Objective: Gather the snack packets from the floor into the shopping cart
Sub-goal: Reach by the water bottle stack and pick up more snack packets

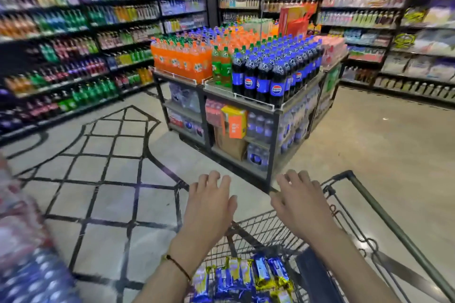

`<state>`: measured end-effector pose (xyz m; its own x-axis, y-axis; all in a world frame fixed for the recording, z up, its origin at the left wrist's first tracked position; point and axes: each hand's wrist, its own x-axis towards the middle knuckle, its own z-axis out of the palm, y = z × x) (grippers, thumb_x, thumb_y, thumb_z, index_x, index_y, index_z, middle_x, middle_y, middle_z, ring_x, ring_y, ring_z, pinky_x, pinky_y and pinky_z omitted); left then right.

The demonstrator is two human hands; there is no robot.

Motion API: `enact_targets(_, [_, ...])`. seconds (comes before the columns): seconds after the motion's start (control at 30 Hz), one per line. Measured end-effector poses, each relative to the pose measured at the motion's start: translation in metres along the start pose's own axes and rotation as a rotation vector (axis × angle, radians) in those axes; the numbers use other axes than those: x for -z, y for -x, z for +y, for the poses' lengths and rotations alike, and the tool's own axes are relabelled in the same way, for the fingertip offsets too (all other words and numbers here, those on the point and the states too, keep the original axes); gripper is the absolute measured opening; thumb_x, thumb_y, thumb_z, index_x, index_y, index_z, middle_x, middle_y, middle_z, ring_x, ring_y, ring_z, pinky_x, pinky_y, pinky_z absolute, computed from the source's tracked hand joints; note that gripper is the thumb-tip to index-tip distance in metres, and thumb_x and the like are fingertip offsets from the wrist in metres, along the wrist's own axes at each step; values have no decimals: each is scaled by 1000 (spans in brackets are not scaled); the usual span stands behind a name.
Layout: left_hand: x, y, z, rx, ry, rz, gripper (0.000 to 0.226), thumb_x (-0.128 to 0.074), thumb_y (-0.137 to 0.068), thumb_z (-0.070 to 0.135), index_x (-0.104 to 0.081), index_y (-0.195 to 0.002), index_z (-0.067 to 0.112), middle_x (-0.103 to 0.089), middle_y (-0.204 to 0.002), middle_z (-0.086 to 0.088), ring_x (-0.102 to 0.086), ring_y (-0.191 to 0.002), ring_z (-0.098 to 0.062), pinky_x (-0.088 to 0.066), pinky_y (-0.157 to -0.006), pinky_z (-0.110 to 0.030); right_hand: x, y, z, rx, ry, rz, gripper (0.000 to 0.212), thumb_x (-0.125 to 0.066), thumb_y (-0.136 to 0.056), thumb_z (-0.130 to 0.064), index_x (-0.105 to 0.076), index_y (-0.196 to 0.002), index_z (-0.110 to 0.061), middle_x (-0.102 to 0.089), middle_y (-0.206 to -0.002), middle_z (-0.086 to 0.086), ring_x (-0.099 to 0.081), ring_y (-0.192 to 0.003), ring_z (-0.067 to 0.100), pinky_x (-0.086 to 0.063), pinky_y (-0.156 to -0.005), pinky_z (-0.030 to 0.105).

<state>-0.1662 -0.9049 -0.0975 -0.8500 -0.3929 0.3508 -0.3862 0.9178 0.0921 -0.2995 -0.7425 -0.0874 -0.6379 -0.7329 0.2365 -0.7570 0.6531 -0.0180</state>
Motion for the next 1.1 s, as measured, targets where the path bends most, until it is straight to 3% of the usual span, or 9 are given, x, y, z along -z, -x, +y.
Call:
enact_targets(0.13, [37, 25, -3, 97, -112, 51, 35, -56, -92, 42, -55, -120, 22, -54, -119, -1, -52, -109, -28, -45, -89, -43, 25, -9, -26, 137, -46, 17, 44, -36, -98, -46, -35, -137, -25, -50, -124, 1, -44, -117, 29, -44, -88, 42])
enact_targets(0.3, [76, 84, -3, 397, -266, 141, 32, -72, -78, 30, -61, -104, 14, -61, -107, -9, -60, -90, -33, -51, -70, -45, 38, 1, -62, 383, -85, 61, 39, -47, -92, -45, -49, -123, -22, -56, -108, 3, -50, -105, 29, -46, -79, 43])
enact_targets(0.4, [98, 134, 4, 546, -339, 166, 30, -68, -79, 31, -58, -104, 16, -58, -108, -8, -57, -90, -32, -49, -69, -44, 39, 17, -90, 541, -135, 72, 41, -50, -91, -44, -52, -123, -19, -58, -105, 5, -51, -99, 30, -47, -74, 43])
enact_targets(0.5, [122, 193, 13, 689, -413, 137, 30, -68, -79, 34, -59, -101, 16, -59, -107, -8, -57, -90, -32, -47, -69, -42, 41, 43, -130, 670, -216, 40, 45, -45, -93, -45, -50, -129, -19, -59, -111, 6, -51, -102, 31, -48, -81, 45])
enact_targets(0.63, [151, 279, 25, 921, -476, 119, 30, -62, -84, 37, -58, -106, 16, -56, -114, -9, -54, -98, -34, -46, -76, -45, 51, 97, -191, 903, -298, -7, 46, -40, -95, -47, -44, -134, -22, -56, -121, 4, -48, -111, 27, -47, -84, 42])
enact_targets(0.77, [178, 363, 37, 1086, -547, 133, 30, -69, -77, 37, -58, -96, 16, -58, -99, -9, -57, -85, -34, -48, -65, -43, 69, 157, -247, 1095, -357, -38, 38, -39, -95, -47, -44, -125, -24, -55, -114, 3, -48, -106, 27, -47, -80, 42])
enact_targets(0.9, [203, 448, 56, 1215, -595, 167, 31, -64, -77, 39, -60, -99, 17, -59, -106, -9, -58, -91, -33, -51, -70, -44, 93, 228, -299, 1262, -402, -4, 36, -41, -89, -45, -51, -116, -22, -58, -107, 5, -52, -99, 32, -48, -77, 42])
enact_targets(1.0, [221, 520, 81, 1316, -626, 177, 35, -68, -73, 39, -63, -101, 19, -61, -105, -7, -60, -84, -31, -52, -65, -41, 113, 295, -338, 1389, -433, 26, 40, -45, -91, -45, -50, -123, -21, -59, -107, 5, -52, -102, 31, -48, -82, 44])
enact_targets(1.1, [239, 605, 114, 1410, -632, 206, 33, -53, -77, 40, -56, -104, 20, -59, -105, -7, -58, -85, -32, -51, -64, -43, 134, 381, -375, 1513, -464, -7, 44, -42, -96, -48, -44, -131, -21, -55, -117, 4, -48, -111, 29, -47, -87, 43])
